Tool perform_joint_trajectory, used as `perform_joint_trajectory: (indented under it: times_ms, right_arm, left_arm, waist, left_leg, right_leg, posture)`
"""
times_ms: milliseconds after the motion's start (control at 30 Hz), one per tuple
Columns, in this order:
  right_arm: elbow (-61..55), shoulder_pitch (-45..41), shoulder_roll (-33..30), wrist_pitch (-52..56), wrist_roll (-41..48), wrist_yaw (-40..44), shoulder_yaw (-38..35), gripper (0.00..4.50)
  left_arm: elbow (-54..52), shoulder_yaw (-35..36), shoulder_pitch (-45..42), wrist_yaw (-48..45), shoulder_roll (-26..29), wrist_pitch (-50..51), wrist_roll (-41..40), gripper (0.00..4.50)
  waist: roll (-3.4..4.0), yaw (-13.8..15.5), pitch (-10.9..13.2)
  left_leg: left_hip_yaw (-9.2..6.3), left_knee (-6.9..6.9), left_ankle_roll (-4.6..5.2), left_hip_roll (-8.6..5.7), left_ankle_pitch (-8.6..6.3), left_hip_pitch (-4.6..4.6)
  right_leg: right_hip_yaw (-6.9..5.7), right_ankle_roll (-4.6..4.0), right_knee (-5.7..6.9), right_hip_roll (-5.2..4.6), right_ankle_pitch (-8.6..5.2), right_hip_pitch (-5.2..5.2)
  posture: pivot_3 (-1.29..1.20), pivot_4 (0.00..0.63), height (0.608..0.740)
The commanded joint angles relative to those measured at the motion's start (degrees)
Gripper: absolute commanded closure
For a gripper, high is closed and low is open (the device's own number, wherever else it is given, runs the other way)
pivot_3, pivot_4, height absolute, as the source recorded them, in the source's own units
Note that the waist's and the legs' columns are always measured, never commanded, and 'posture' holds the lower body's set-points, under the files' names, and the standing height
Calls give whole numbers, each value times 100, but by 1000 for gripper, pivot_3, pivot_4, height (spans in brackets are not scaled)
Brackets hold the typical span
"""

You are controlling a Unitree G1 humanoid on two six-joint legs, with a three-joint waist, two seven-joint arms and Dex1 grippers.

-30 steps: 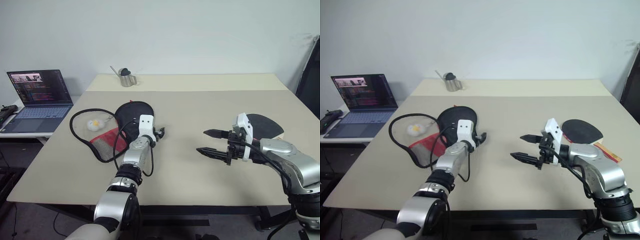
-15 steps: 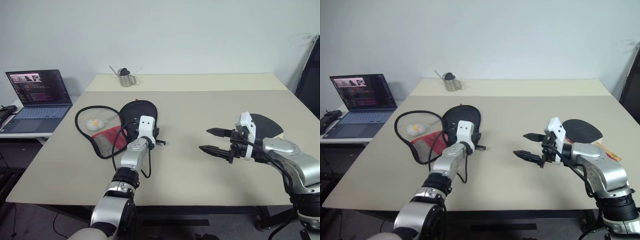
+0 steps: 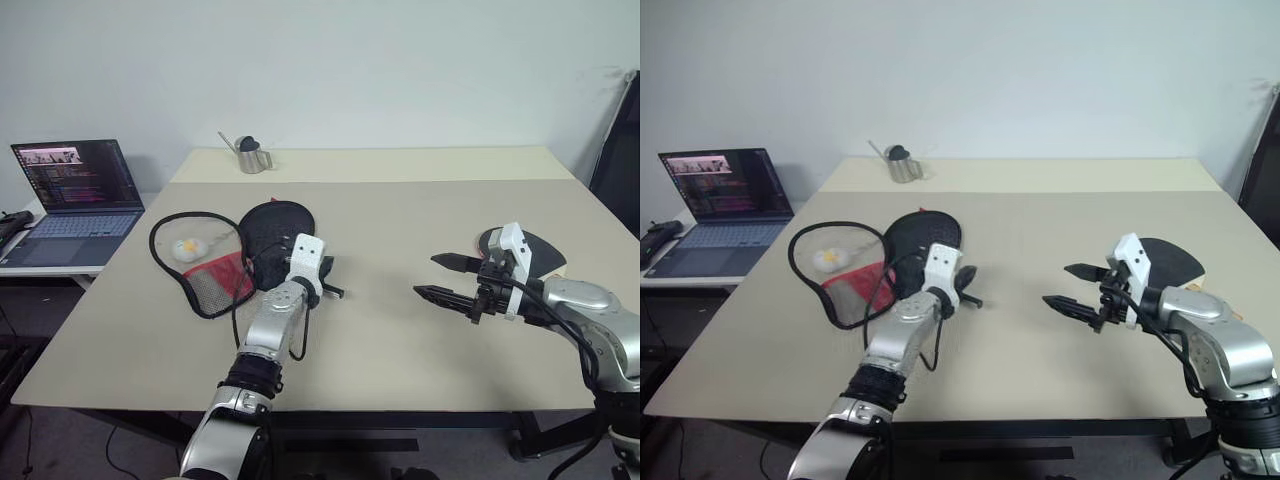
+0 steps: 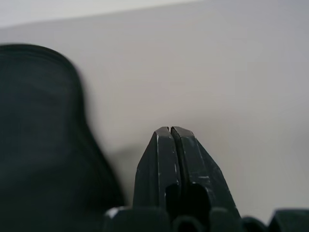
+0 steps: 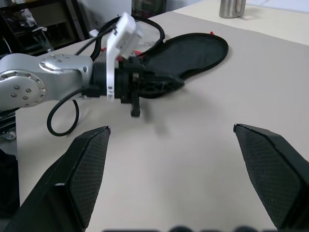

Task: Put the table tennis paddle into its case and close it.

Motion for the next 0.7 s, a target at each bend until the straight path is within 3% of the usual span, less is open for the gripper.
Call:
perform_joint_trajectory:
  times_ms: [33,333,700]
  right_arm:
    - [-213,-50,-17,-8,143,-32,-128,0]
    - [-176,-109,-23,0,178,-22,-71,0]
    - [-160,-116,-48,-8,199,-26,-69,0]
  left_arm:
    - [-274,167,-38,371,-2,-120,58,3213]
    - [313,440,-188,649,28,210,-31,70]
    - [931,-133,-583,299,202,49,436,70]
  waist:
    - [-1,11,0]
    - [-1,11,0]
    - [-1,4,0]
  left_leg:
    - [0,0,0,0,0,0]
    - [0,0,0,-1,0,-1]
    - [1,-1,0,0,0,-1]
  right_leg:
    - [0,0,-1,0,0,0]
    - [-2,0,0,0,0,0]
    - [-2,0,0,0,0,0]
  posture:
    - [0,150,740]
    - [0,150,740]
    - [0,150,740]
